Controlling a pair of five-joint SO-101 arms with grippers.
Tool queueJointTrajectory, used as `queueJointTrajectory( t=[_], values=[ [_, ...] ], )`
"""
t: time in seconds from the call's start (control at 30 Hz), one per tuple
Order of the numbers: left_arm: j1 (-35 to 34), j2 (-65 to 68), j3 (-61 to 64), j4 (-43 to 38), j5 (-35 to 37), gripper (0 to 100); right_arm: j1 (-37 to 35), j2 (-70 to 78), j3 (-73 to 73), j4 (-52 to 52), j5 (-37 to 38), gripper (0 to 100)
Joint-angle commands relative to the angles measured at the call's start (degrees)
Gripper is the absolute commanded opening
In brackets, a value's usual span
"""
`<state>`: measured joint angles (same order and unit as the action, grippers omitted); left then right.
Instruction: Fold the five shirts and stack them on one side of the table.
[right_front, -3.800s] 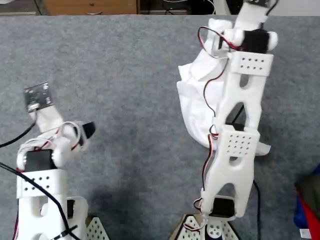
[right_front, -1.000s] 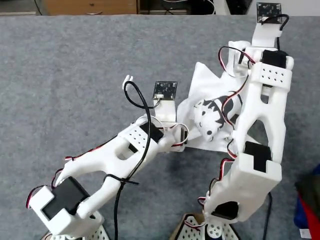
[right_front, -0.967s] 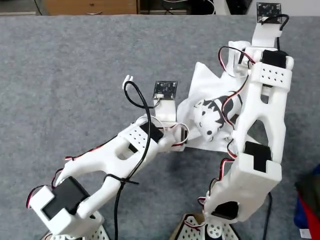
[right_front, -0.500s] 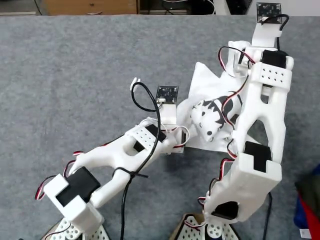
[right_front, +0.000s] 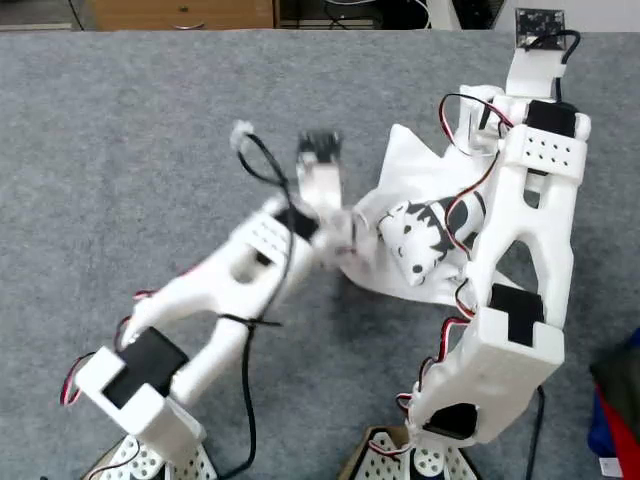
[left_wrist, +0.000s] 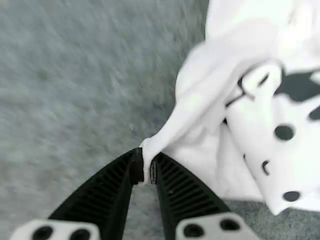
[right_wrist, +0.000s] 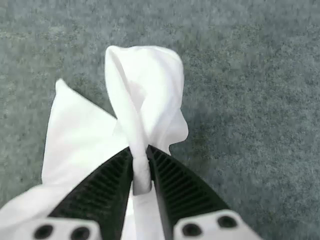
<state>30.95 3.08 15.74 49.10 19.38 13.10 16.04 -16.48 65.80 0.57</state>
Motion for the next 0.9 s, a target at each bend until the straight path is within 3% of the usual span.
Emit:
queueJointTrajectory(
  t=[0.0, 0.17, 0.43, 0.6, 0.87],
  values=[
    [-4.1, -4.6, -12.9, 12.2, -7.4, 2, -0.6, -8.0, -1.8, 2.0, -1.1, 0.5],
    [-7.4, -6.4, -29.2, 29.5, -15.0, 2, -3.1, -14.6, -1.8, -0.1, -3.3, 0.5],
    [-11.0, -9.5, -59.7, 51.1, -20.5, 2, -4.2, -32.0, -1.8, -0.4, -3.3, 0.5],
    [-13.9, -15.4, -68.7, 51.8, -21.3, 2, -4.2, -43.6, -1.8, -2.2, -3.3, 0.5],
    [-14.8, -29.1, -63.4, 51.8, -21.5, 2, -4.2, -52.4, -0.8, 5.1, -3.2, 0.5]
  ],
)
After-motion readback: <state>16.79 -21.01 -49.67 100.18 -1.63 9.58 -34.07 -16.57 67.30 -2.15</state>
